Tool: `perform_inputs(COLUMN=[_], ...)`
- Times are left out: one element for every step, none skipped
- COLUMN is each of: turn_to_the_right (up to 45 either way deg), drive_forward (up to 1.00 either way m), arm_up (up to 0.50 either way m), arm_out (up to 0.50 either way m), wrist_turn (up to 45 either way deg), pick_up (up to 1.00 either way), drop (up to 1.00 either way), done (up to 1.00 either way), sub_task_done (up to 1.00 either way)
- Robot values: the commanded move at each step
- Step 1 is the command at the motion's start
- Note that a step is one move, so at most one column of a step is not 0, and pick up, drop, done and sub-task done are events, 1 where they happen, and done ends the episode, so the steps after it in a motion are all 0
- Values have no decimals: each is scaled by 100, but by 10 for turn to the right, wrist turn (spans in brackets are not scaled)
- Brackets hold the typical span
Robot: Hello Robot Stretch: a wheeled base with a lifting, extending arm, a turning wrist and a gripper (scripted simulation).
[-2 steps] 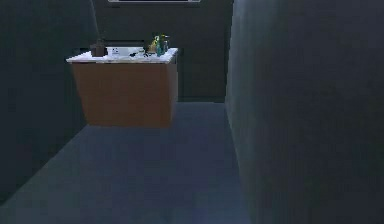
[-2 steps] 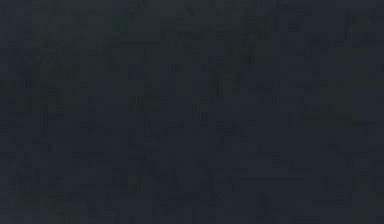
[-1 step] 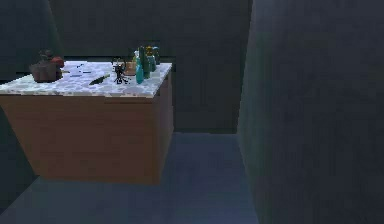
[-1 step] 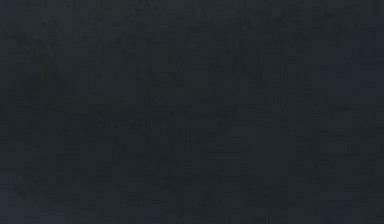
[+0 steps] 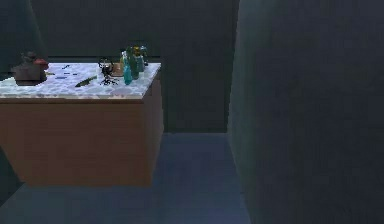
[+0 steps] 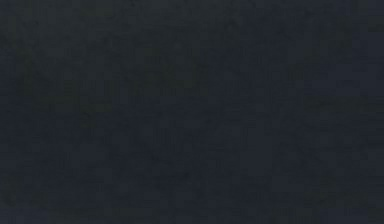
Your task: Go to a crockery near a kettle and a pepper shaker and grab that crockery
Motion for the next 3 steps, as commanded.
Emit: perform_inputs(turn_to_the_right=[0, 0, -450], drive_forward=[100, 50, 0], arm_up=[0, 0, 0], arm_out=[0, 0, 0], wrist_turn=[0, 0, 0], pick_up=[0, 0, 0], drop=[0, 0, 0], done=[0, 0, 0], sub_task_done=[0, 0, 0])
